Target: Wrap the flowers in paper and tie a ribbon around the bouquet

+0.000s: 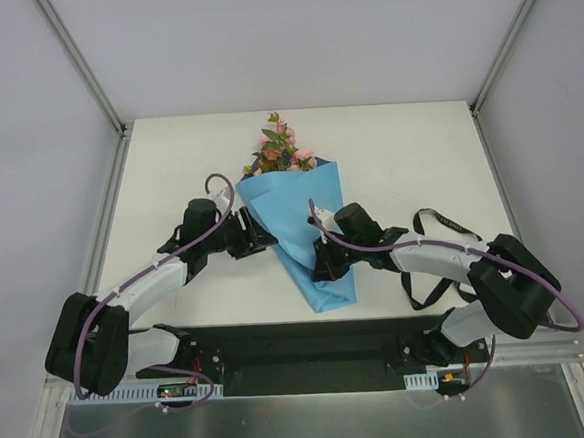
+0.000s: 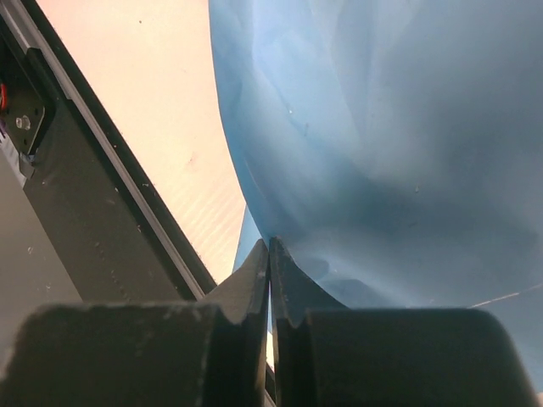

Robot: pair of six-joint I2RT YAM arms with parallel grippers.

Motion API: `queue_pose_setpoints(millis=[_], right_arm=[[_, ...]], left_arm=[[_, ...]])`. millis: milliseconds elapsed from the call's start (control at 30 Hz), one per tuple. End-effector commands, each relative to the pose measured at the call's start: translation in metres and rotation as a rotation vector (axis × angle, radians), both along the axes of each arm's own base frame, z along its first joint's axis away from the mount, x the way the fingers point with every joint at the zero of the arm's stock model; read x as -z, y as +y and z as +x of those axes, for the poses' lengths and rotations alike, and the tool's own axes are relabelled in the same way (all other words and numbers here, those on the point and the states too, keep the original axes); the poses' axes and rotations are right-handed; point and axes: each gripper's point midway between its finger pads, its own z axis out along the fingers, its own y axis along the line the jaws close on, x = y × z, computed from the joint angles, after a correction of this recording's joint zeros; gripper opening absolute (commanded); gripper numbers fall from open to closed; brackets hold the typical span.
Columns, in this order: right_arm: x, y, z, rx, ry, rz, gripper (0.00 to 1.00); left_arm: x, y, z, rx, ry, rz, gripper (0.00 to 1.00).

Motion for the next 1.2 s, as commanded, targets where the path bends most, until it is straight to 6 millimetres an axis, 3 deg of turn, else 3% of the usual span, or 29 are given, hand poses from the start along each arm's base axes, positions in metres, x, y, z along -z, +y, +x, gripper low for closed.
queue_pose_setpoints(millis=[0,67,200,367,400,467,600,667,767,833,900,1067,1167], right_arm=[[-0.008,0.017,0.009,0.01,-0.001,0.026,0.03],[-0.005,0.021,0.011,0.003,0.012,0.019,0.03],[0.001,0.025,0.009,-0.012,0.039,0.014,0.04],[0.011,0.024,0.007,-0.016,0.062,-0.009,0.04],[0.013,0.024,0.007,-0.02,0.068,-0.009,0.04],[0.017,0.025,0.005,-0.015,0.086,-0.015,0.05],[0.009,0.03,0.004,-0.012,0.104,0.01,0.08],[-0.005,0.031,0.001,-0.004,0.106,0.044,0.16],[-0.028,0.032,-0.001,0.008,0.084,0.101,0.35],[-0.037,0.035,0.001,0.022,0.075,0.133,0.46],[-0.036,0.038,0.007,0.034,0.071,0.133,0.48],[-0.023,0.047,0.014,0.022,0.109,0.125,0.48],[-0.003,0.049,0.01,0.026,0.147,0.114,0.4]], left_arm=[[-0.024,-0.014,0.024,0.032,-0.06,-0.046,0.47],[-0.03,-0.013,0.025,0.02,-0.072,-0.049,0.41],[-0.041,-0.007,0.031,-0.025,-0.105,-0.03,0.43],[-0.04,-0.037,0.04,0.109,-0.016,-0.119,0.36],[-0.033,-0.042,0.049,0.115,-0.018,-0.132,0.3],[-0.013,-0.045,0.054,0.11,0.017,-0.115,0.25],[0.029,-0.04,0.054,0.098,0.07,-0.048,0.15],[0.05,-0.037,0.053,0.106,0.087,-0.011,0.12],[0.066,-0.037,0.053,0.137,0.09,0.01,0.08],[0.068,-0.038,0.053,0.152,0.079,0.009,0.08],[0.069,-0.038,0.052,0.16,0.07,0.012,0.07],[0.064,-0.038,0.052,0.182,0.042,0.014,0.07],[0.059,-0.039,0.051,0.204,0.036,0.019,0.08]])
